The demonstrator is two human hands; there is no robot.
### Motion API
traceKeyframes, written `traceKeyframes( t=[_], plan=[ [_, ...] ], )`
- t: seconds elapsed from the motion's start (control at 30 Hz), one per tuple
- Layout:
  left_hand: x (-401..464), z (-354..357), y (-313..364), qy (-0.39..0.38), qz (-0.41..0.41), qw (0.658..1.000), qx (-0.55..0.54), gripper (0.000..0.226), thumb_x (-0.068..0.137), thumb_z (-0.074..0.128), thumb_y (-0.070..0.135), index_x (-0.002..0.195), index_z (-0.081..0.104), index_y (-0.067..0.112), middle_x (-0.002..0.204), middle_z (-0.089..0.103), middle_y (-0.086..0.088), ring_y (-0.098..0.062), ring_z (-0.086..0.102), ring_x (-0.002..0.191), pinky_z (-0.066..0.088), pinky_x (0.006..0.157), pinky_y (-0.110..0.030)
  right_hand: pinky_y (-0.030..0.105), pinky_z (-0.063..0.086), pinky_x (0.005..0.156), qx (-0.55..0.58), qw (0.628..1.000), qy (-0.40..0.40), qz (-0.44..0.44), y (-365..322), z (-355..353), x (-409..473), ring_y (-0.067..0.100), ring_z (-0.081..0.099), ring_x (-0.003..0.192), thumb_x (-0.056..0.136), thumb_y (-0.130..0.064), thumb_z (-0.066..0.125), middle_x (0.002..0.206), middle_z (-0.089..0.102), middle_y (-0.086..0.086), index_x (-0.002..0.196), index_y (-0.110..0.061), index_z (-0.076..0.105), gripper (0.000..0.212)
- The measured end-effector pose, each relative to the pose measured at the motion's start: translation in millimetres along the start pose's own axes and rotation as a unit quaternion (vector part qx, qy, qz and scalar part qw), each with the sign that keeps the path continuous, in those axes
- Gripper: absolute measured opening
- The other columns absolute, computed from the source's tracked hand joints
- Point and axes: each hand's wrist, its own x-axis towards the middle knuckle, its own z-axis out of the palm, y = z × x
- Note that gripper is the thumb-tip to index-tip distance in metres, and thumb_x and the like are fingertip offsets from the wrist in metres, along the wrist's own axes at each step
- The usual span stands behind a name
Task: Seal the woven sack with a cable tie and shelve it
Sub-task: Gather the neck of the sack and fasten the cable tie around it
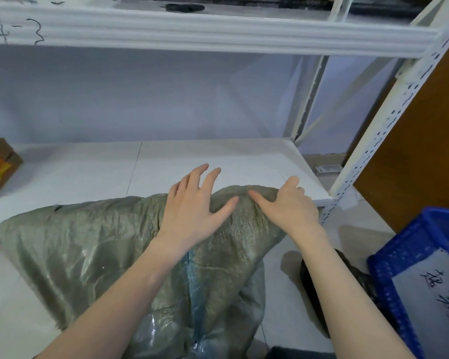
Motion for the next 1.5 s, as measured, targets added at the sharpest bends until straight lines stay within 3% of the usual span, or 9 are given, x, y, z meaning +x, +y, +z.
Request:
traceKeyframes(
  t=[0.23, 0.43, 0.57, 0.77, 0.83, 0.9, 1.17, 1.37, 1.5],
  plan=[
    [3.0, -12.6, 1.7, -0.071, -0.119, 0.99, 0.0, 0.074, 0.086, 0.024, 0.071, 0.144, 0.024, 0.025, 0.117, 0.061, -0.01, -0.032, 0.056, 0.108, 0.041, 0.087, -0.043, 0.024, 0.04, 0.058, 0.189, 0.979, -0.033, -0.063, -15.8, -5.9, -2.1, 0.02, 0.051, 0.077, 0.083, -0.014, 0.059, 0.084, 0.047, -0.001, 0.104, -0.011, 0.032, 0.034],
    [9.8, -27.5, -1.1, -0.168, -0.219, 0.954, -0.118, 0.08, 0.084, 0.011, 0.075, 0.145, 0.022, 0.025, 0.101, 0.064, -0.007, -0.028, 0.055, 0.098, 0.035, 0.077, -0.038, 0.024, 0.034, 0.05, 0.522, 0.845, -0.08, -0.086, -31.7, -8.0, -1.7, 0.019, 0.046, 0.073, 0.071, 0.026, 0.03, 0.079, 0.044, 0.006, 0.077, -0.02, 0.027, 0.048],
    [14.5, -29.6, 5.5, -0.21, -0.254, 0.867, -0.374, 0.084, 0.077, 0.021, 0.081, 0.145, 0.022, 0.031, 0.143, 0.043, -0.001, -0.024, 0.044, 0.128, 0.033, 0.106, -0.042, 0.019, 0.031, 0.042, 0.607, 0.781, -0.103, -0.101, -36.7, -8.3, -5.4, 0.019, 0.042, 0.063, 0.06, 0.024, 0.031, 0.068, 0.038, 0.007, 0.076, -0.017, 0.026, 0.045],
    [25.7, -32.4, 11.7, -0.064, -0.291, 0.739, -0.604, 0.084, 0.058, 0.081, 0.052, 0.126, 0.054, 0.009, 0.113, 0.068, -0.011, -0.019, 0.067, 0.098, 0.053, 0.085, -0.032, 0.02, 0.024, 0.041, 0.629, 0.745, -0.179, -0.134, -46.5, -9.8, -17.8, 0.008, 0.032, 0.047, 0.049, 0.01, 0.034, 0.048, 0.035, -0.008, 0.07, -0.018, 0.026, 0.035],
    [27.0, -32.2, 10.2, 0.0, -0.268, 0.711, -0.65, 0.037, 0.075, 0.076, 0.019, 0.106, 0.066, 0.001, 0.087, 0.074, -0.009, -0.013, 0.069, 0.074, 0.055, 0.069, -0.024, 0.019, 0.03, 0.042, 0.652, 0.717, -0.203, -0.136, -49.6, -10.0, -18.5, 0.009, 0.041, 0.051, 0.051, 0.009, 0.034, 0.054, 0.049, -0.008, 0.073, -0.017, 0.025, 0.035],
    [25.3, -37.9, 12.0, 0.055, -0.248, 0.701, -0.666, 0.004, 0.082, 0.066, 0.004, 0.083, 0.069, 0.004, 0.068, 0.072, -0.005, -0.013, 0.067, 0.062, 0.054, 0.061, -0.021, 0.021, 0.036, 0.047, 0.641, 0.73, -0.204, -0.122, -50.6, -8.4, -17.2, 0.011, 0.049, 0.059, 0.057, 0.004, 0.042, 0.071, 0.058, -0.003, 0.075, -0.019, 0.026, 0.033],
    [24.3, -47.6, 12.2, 0.137, -0.18, 0.713, -0.664, 0.006, 0.091, 0.058, 0.02, 0.089, 0.063, 0.016, 0.097, 0.068, -0.008, -0.02, 0.064, 0.091, 0.05, 0.085, -0.036, 0.024, 0.041, 0.069, 0.346, 0.902, -0.232, -0.116, -47.3, -8.4, -27.5, 0.004, 0.048, 0.077, 0.076, -0.055, 0.059, 0.087, 0.046, -0.007, 0.1, -0.015, 0.032, 0.055],
    [17.2, -50.8, 23.9, 0.005, -0.059, 0.731, -0.68, 0.016, 0.088, 0.054, 0.014, 0.1, 0.062, 0.02, 0.102, 0.067, 0.001, -0.015, 0.062, 0.104, 0.045, 0.098, -0.033, 0.02, 0.04, 0.095, 0.416, 0.868, -0.222, -0.157, -61.0, 7.3, -32.1, -0.007, 0.051, 0.108, 0.07, -0.031, 0.078, 0.12, 0.054, -0.016, 0.13, -0.017, 0.032, 0.077],
    [19.1, -53.0, 22.2, -0.045, -0.061, 0.778, -0.623, 0.024, 0.086, 0.049, 0.037, 0.1, 0.061, 0.021, 0.11, 0.066, -0.003, -0.018, 0.06, 0.111, 0.04, 0.103, -0.038, 0.028, 0.046, 0.097, 0.507, 0.824, -0.214, -0.135, -68.5, 9.8, -34.6, 0.008, 0.06, 0.107, 0.076, -0.006, 0.071, 0.114, 0.065, -0.002, 0.118, -0.015, 0.056, 0.045]
  ],
)
